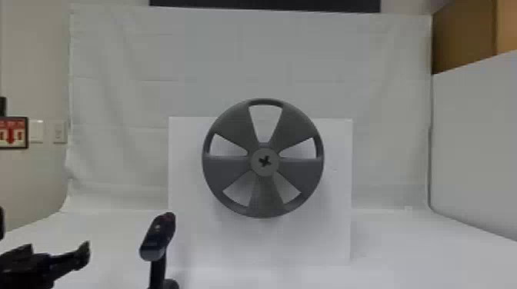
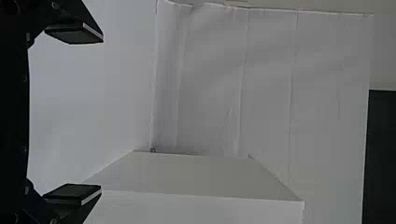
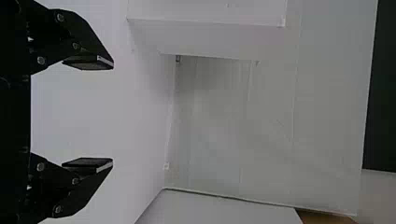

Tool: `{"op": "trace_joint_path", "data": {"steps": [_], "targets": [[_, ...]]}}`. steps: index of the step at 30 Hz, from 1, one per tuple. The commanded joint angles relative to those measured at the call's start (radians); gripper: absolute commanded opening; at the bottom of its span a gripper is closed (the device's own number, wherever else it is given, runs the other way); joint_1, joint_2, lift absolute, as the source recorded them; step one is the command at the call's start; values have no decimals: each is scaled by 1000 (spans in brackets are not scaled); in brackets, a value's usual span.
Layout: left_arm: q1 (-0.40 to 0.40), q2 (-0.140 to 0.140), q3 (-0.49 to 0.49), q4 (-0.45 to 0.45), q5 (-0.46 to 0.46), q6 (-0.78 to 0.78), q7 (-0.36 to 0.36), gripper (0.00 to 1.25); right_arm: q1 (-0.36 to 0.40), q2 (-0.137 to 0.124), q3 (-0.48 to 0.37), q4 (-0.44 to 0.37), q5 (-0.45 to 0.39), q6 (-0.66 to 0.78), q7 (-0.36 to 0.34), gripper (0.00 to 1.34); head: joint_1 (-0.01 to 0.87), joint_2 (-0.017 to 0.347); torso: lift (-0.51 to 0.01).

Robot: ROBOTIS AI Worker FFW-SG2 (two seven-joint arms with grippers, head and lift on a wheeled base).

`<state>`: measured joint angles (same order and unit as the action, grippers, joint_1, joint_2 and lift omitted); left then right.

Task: Grasp the drill and bring into the middle of wheel

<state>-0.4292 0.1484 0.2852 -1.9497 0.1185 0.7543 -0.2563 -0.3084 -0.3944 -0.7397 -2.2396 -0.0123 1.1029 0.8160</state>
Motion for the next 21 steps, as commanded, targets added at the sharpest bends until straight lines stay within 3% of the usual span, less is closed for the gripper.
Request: {"op": "trace_joint_path", "data": {"steps": [1, 21], "targets": [[1, 0, 0, 0, 0, 0, -1, 1101, 0, -4, 0, 0, 0, 0, 0, 818, 0, 0, -406], [-3, 5, -6, 0, 1, 2, -9, 1101, -3, -12, -1, 0, -11, 2, 0, 819, 0, 0, -406]]}}
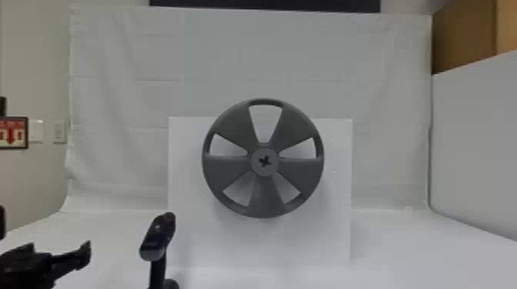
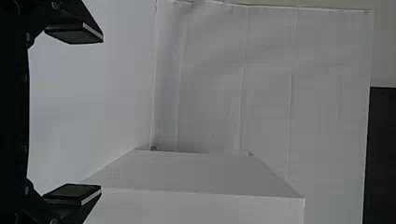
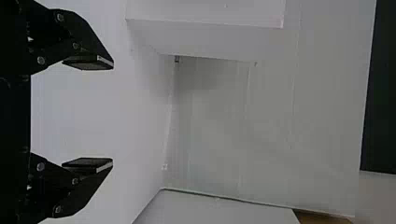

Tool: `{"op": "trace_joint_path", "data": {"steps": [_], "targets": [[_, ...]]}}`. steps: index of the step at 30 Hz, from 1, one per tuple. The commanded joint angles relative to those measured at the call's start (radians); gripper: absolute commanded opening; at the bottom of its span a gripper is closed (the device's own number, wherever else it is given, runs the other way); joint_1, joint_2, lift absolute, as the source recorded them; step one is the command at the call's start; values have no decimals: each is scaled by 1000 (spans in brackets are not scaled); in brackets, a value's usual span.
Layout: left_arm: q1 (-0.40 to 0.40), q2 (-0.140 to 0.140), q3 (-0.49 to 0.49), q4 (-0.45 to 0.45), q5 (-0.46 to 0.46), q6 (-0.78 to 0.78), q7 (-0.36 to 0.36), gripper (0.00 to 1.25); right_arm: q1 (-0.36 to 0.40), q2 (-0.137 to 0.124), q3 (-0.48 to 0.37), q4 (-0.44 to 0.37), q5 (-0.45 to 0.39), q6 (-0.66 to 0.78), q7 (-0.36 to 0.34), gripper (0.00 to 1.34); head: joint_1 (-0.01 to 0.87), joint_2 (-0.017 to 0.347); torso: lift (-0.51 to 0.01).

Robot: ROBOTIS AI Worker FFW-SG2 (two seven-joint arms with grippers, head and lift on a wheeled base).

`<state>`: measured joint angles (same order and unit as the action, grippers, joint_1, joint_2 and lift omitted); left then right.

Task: Grasp the drill and bring into the middle of wheel

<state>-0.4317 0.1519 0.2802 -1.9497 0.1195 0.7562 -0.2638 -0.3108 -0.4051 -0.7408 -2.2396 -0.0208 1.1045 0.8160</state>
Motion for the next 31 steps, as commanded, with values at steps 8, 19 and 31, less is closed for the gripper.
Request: {"op": "trace_joint_path", "data": {"steps": [8, 19, 31], "targets": [[-2, 1, -1, 0, 0, 0, -2, 1101, -1, 0, 1, 0, -2, 0, 0, 819, 0, 0, -406], [-4, 1, 2, 0, 0, 2, -2, 1101, -2, 6, 0, 0, -2, -5, 0, 818, 0, 0, -406], [-4, 0, 7, 0, 0, 3, -2, 1101, -2, 15, 3, 0, -1, -20, 0, 819, 0, 0, -406]]}}
